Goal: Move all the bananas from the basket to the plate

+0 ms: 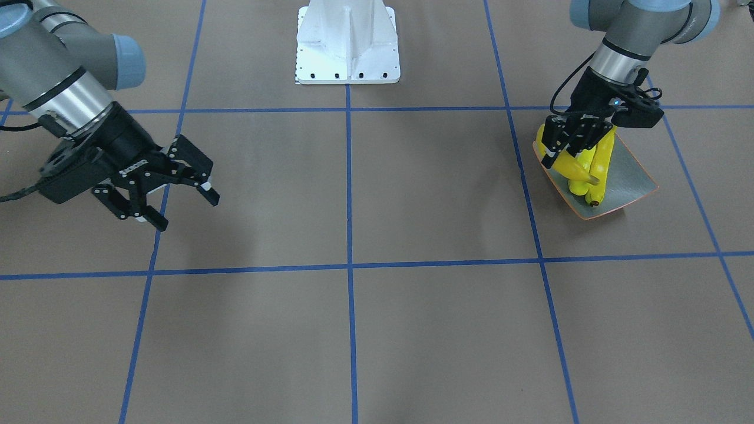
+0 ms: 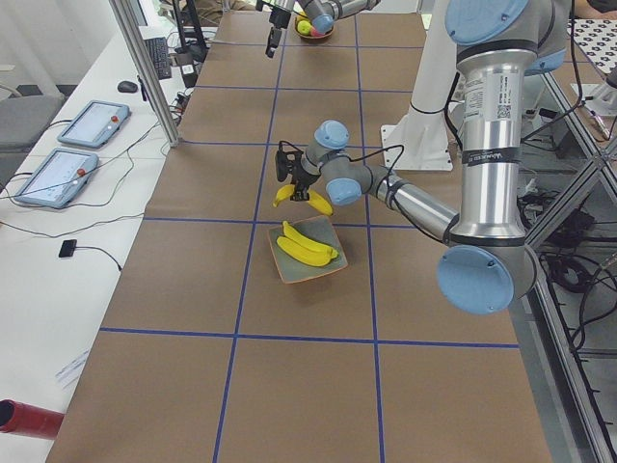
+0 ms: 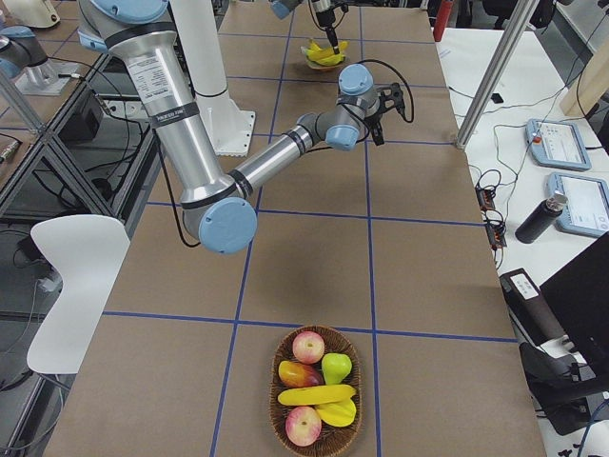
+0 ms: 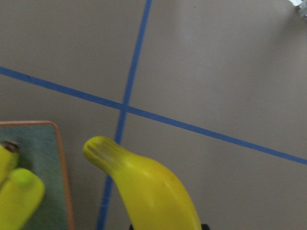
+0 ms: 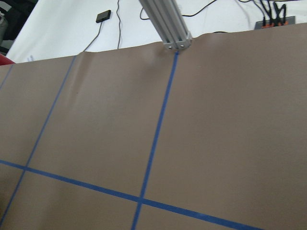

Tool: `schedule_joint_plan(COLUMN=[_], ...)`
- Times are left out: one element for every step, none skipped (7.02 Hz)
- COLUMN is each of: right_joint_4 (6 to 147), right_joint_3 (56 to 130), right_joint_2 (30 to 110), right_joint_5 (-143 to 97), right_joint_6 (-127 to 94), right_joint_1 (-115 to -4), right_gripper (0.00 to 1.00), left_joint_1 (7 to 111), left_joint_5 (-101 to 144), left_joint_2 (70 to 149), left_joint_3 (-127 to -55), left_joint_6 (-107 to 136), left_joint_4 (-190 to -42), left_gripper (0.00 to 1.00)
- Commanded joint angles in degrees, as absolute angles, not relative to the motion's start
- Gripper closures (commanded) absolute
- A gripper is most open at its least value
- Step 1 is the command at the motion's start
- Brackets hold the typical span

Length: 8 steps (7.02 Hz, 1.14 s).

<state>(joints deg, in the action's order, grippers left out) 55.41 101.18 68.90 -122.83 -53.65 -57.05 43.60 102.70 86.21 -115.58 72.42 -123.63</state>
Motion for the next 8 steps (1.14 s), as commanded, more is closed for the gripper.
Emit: schedule_joint_plan(right_joint_4=[60.9, 62.9, 62.9, 62.9, 62.8, 62.4, 62.4, 62.3], right_joint_3=[100.9, 100.8, 100.5, 100.4, 99.8, 98.8, 98.5, 98.5], right_joint_2=[74.5, 75.9, 76.2, 76.3, 76.3, 76.2, 76.1, 76.0], right_joint_5=[-129.1, -129.5, -129.4, -129.4, -129.3, -129.2, -129.2, -129.2], right_joint_6=[-38.5, -32.8, -32.3, -32.3, -32.3, -32.3, -32.3, -32.3], right_joint_1=[-65.5, -66.7, -67.0, -67.0, -67.0, -67.0, -67.0, -67.0], right_gripper=[0.00, 0.00, 0.00, 0.00, 0.00, 0.00, 0.00, 0.00], left_joint_1=[43.3, 43.2, 42.5, 41.8, 40.7, 40.3, 40.2, 40.3], left_joint_5=[99.2, 97.7, 97.6, 97.7, 97.7, 97.7, 97.6, 97.6], left_joint_2=[85.1, 85.3, 85.5, 85.7, 86.2, 86.7, 86.8, 86.8], left_joint_3=[-115.1, -114.1, -114.0, -114.2, -114.2, -114.2, -114.0, -113.9], left_joint_6=[61.5, 58.6, 57.9, 58.0, 58.0, 58.1, 58.2, 58.2], left_joint_4=[-116.9, -115.1, -114.3, -114.3, -114.3, -114.3, -114.3, -114.2], left_gripper=[1.00, 1.00, 1.00, 1.00, 0.73, 0.44, 0.26, 0.16])
